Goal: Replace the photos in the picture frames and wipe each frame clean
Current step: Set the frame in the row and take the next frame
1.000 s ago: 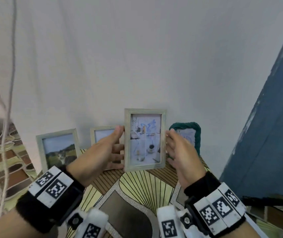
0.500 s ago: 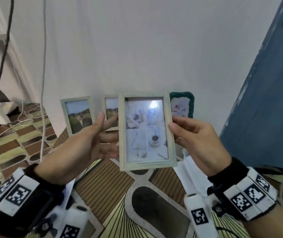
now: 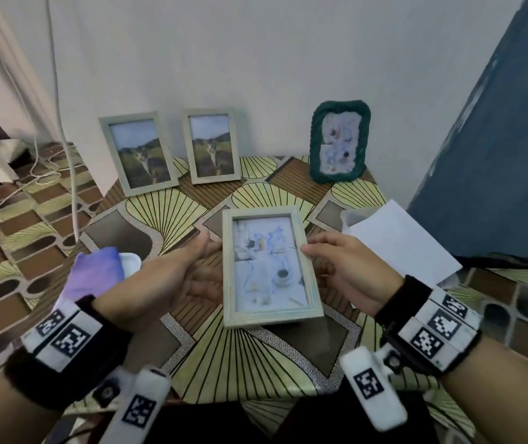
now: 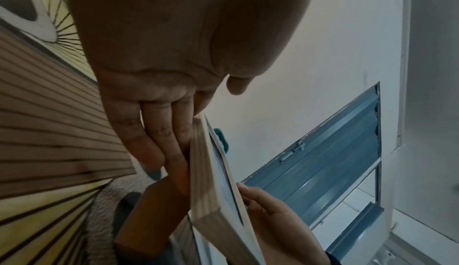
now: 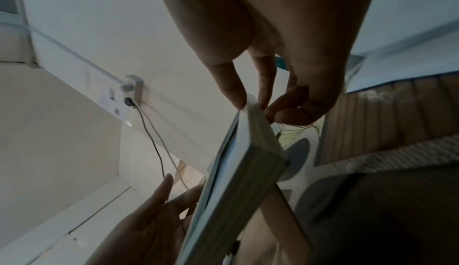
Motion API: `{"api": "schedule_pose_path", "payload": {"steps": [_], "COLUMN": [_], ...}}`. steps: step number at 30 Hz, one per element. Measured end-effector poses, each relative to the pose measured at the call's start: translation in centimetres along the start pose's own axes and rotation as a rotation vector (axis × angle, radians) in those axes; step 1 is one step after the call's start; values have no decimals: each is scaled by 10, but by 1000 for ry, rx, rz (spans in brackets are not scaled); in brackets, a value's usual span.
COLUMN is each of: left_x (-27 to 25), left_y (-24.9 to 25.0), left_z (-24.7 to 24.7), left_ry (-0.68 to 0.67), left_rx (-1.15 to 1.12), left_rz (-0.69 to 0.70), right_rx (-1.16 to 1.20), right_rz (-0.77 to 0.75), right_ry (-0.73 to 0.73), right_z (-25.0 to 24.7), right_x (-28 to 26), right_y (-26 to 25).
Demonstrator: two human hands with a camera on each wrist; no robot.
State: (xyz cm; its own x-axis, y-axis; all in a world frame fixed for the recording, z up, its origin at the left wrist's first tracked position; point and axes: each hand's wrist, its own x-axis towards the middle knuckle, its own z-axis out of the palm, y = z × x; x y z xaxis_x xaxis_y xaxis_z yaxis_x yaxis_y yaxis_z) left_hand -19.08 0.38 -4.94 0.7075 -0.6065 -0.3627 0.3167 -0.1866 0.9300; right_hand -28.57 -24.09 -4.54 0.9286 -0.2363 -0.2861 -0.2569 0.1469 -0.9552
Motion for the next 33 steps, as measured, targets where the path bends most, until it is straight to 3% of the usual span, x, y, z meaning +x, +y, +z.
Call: {"api": "schedule_pose_path", "payload": {"steps": [6, 11, 18, 26, 30, 33], "left_x": [4, 7, 8, 25, 32, 25], "left_y": [-13, -17, -26, -17, -17, -15], "left_z": [-6, 3, 9, 31, 29, 17], "left_ry": [33, 77, 51, -124, -158, -96], "left_rx": [259, 234, 158, 80, 64, 60], "left_rz": [13, 13, 81, 4, 37, 101], "right_rx": [-47, -88, -2, -225, -379, -498], "right_rz": [103, 140, -16, -202, -166, -183], "right_ry": [35, 56, 95, -75, -264, -354], "right_z": [1, 2, 2, 8, 16, 18], "right_x": [13, 20, 13, -2, -5, -5], "right_y": [20, 31, 30, 12, 17, 25]}}
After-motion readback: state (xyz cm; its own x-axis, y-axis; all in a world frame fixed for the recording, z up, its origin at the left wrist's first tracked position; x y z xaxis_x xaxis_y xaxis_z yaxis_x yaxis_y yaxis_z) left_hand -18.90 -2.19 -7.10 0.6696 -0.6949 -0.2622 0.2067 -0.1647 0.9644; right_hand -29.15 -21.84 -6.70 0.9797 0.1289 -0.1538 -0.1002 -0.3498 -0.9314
